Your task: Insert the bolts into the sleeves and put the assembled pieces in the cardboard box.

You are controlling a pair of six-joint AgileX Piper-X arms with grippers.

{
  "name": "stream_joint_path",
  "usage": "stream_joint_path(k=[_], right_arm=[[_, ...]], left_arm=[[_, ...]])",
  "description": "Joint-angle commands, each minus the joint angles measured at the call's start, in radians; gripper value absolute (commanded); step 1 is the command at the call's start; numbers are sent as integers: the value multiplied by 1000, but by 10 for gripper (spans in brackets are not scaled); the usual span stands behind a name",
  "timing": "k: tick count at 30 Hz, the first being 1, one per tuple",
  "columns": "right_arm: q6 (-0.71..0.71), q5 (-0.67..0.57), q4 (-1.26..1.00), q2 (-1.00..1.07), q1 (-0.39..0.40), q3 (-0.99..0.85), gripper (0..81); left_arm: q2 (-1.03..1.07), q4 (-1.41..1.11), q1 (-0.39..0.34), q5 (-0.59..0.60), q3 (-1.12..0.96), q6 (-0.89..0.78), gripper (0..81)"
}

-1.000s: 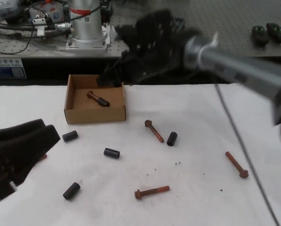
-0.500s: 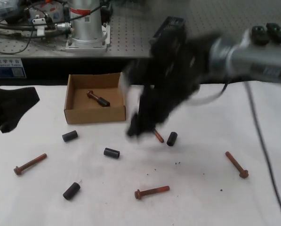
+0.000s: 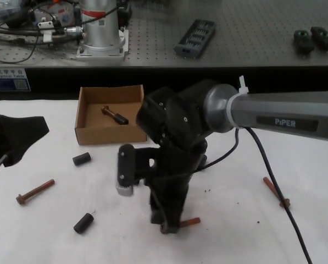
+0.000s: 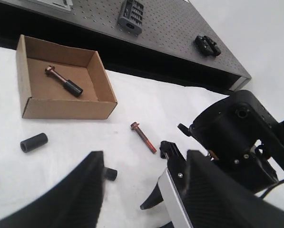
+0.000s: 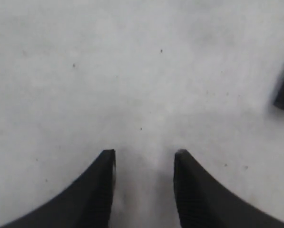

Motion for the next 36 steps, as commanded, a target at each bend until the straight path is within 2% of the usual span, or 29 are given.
stream_joint_path(k=[1, 8, 17, 27, 36], right_arm=[[-66, 29, 9, -23, -22, 5, 313], [-49, 12, 59, -59, -34, 5, 313], [-6, -25, 128, -149, -34, 5, 313], [38, -47, 127, -142, -34, 31, 313], [41, 38, 98, -142, -34, 126, 313]], left_arm=[[-6, 1, 3, 19, -12, 15, 385], [-6, 39, 3, 17, -12, 75, 385], [-6, 40, 3, 14, -12, 76, 385], [-6, 40, 3, 18, -12, 76, 385], [-6, 40, 3, 17, -12, 80, 385]])
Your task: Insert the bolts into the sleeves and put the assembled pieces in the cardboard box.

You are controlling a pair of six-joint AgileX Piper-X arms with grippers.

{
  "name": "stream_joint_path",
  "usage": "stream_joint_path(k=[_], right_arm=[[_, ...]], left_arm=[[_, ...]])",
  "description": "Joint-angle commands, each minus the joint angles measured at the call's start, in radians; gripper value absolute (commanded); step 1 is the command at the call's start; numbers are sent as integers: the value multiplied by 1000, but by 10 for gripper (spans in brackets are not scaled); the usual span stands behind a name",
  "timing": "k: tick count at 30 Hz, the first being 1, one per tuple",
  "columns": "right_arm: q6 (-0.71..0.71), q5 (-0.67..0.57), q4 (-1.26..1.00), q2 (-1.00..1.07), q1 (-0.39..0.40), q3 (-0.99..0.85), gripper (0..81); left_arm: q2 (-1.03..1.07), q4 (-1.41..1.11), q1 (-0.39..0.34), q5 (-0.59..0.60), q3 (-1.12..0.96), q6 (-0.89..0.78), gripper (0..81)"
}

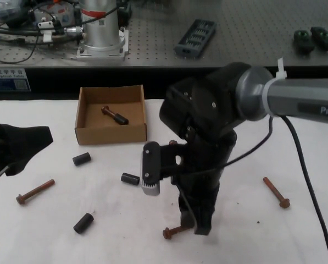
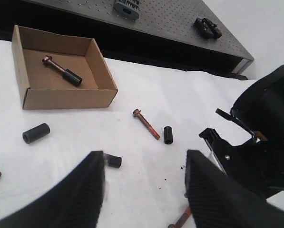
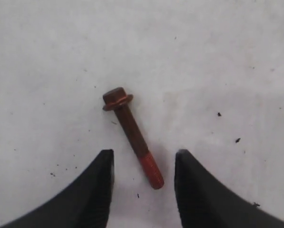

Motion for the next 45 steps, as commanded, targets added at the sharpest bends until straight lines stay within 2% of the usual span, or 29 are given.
stream_joint_path(k=[1, 8, 14, 26, 29, 32, 34, 37, 39, 41, 45], right_arm=[[1, 7, -33, -7, -2, 32, 313], [1, -18, -143, -7, 11, 46, 313], [20, -47, -141, -7, 17, 56, 313], [20, -28, -238, -7, 17, 193, 312], [20, -32, -264, -7, 19, 194, 268], [46, -31, -285, -7, 22, 194, 190], [139, -31, -282, -7, 22, 194, 115], [408, -31, -263, -9, 22, 192, 5], [600, -51, -258, -18, 26, 192, 43], [806, -97, -284, -34, 35, 192, 43], [1129, -239, -478, -75, 68, 192, 43]], left_arm=[[-6, -5, 3, 8, -11, 14, 385], [-6, -5, 3, 8, -11, 14, 385], [-6, -5, 3, 8, -11, 14, 385], [-6, -5, 3, 8, -11, 38, 385], [-6, -5, 3, 8, -11, 38, 385], [-6, -5, 3, 8, -11, 38, 385], [-6, -5, 3, 8, -11, 38, 385], [-6, -5, 3, 8, -11, 38, 385], [-6, -5, 3, 5, -11, 26, 385], [-6, -7, 3, -3, -11, -10, 385], [-19, -13, 3, -28, -11, -88, 385]])
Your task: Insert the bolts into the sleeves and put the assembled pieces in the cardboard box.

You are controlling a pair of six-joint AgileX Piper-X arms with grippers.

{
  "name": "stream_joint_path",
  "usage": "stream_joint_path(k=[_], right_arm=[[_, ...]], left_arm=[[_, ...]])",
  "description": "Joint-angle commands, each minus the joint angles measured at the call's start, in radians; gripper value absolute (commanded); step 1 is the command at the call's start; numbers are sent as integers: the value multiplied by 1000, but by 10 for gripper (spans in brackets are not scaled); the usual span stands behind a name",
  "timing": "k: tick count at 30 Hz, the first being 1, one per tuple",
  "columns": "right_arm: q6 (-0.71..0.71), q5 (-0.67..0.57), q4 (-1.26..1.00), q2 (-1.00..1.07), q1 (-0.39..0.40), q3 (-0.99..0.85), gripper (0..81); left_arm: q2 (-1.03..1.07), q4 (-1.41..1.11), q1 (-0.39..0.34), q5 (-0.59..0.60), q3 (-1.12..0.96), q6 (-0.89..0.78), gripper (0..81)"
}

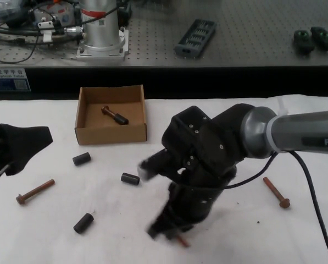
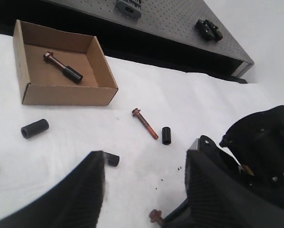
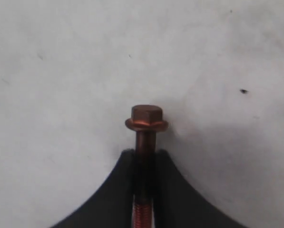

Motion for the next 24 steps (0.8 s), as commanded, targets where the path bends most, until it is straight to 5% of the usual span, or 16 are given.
stream_joint_path(k=[1, 5, 10, 17, 24], right_arm=[[327, -138, -205, -59, 37, -4, 43], [543, -141, -401, -102, 64, -4, 43], [565, -177, -423, -115, 87, 11, 3], [620, -161, -358, -115, 130, 64, 375], [567, -200, -345, -129, 130, 109, 330]], left_arm=[[-30, -19, 6, -23, -11, -39, 384], [-98, -19, 37, -58, -11, -39, 384], [-200, -11, 110, -128, -11, -39, 384], [-188, 109, 135, -125, -11, -58, 384], [-121, 192, 131, -23, -11, -68, 384]])
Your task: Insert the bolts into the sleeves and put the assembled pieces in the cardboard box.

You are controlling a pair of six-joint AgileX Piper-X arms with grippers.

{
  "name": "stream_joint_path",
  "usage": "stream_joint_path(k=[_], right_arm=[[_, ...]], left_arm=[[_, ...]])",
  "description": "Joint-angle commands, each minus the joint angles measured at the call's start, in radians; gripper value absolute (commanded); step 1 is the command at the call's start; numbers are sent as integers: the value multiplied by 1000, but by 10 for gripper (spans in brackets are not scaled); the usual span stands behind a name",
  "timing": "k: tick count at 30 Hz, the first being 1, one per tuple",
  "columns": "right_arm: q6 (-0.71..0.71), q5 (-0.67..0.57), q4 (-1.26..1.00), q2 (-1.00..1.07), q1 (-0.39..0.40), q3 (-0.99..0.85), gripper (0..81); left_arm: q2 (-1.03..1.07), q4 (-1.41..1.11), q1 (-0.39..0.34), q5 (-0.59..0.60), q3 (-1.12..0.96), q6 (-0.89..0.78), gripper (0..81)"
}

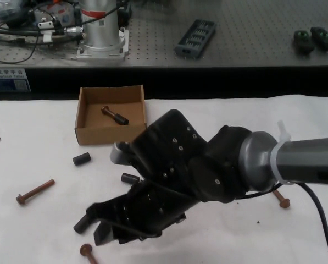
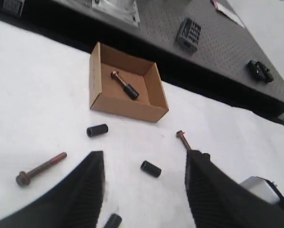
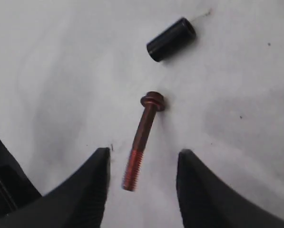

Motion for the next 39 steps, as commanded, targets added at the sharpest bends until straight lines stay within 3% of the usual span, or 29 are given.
stream_joint_path(k=[1, 6, 9, 14, 17, 23, 39], right_arm=[[-77, 18, 14, -39, -18, -1, 326], [-288, 369, 130, -137, -128, -1, 303], [-392, 456, 214, -195, -214, -1, 304], [-412, 458, 323, -235, -323, -1, 304], [-412, 458, 334, -235, -347, 0, 304], [-412, 411, 370, -235, -350, 0, 304], [-412, 394, 442, -235, -350, 0, 304]], left_arm=[[35, 6, -7, 66, -10, -39, 384], [121, 59, -65, 106, -10, -185, 373], [161, 62, -117, 106, -10, -285, 312], [185, 126, -200, 177, -10, -505, 277], [185, 191, -257, 190, -10, -614, 277], [185, 328, -361, -5, -10, -704, 277], [591, 281, -388, -2, -51, -763, 279]])
